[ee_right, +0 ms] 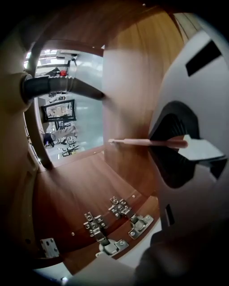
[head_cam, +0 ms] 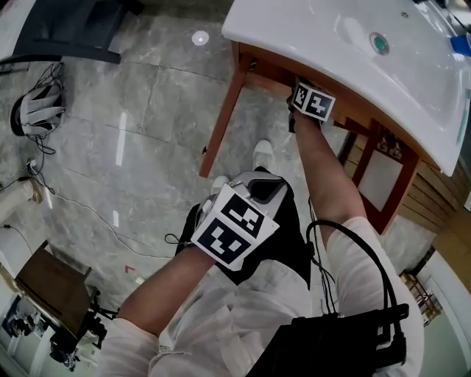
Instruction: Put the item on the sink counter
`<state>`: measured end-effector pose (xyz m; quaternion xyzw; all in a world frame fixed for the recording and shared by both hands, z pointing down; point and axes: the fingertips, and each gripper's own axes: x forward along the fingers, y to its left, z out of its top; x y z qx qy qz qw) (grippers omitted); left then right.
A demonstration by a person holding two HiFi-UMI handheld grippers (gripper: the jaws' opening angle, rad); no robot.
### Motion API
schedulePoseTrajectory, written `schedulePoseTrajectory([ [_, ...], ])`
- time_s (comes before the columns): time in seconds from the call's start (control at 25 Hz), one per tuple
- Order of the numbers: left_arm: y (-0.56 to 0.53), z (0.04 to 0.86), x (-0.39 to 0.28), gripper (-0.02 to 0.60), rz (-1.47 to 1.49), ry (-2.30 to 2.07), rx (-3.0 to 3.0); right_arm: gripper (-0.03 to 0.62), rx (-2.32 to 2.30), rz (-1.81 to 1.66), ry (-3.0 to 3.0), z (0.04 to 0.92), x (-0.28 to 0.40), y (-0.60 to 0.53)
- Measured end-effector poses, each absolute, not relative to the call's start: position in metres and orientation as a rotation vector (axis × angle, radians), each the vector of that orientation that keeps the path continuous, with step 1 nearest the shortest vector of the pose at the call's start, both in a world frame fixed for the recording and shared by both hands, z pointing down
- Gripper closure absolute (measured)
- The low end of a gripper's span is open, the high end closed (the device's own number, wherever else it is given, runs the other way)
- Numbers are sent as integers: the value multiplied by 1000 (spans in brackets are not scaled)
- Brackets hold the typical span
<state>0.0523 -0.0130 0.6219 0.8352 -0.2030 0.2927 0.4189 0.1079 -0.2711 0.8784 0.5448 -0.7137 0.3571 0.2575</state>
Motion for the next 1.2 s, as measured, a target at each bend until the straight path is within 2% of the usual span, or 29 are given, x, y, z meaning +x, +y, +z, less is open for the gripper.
schedulePoseTrajectory([
  [0.36,-17,622,50,575,729,-494,2111,548,1480,897,-1921,883,115,-278],
  [0.68,-11,611,48,575,717,-460,2111,502,1477,910,-1935,864,114,-268],
  [1.2,17,545,37,575,705,-421,2131,525,1317,926,-2013,760,98,-174],
])
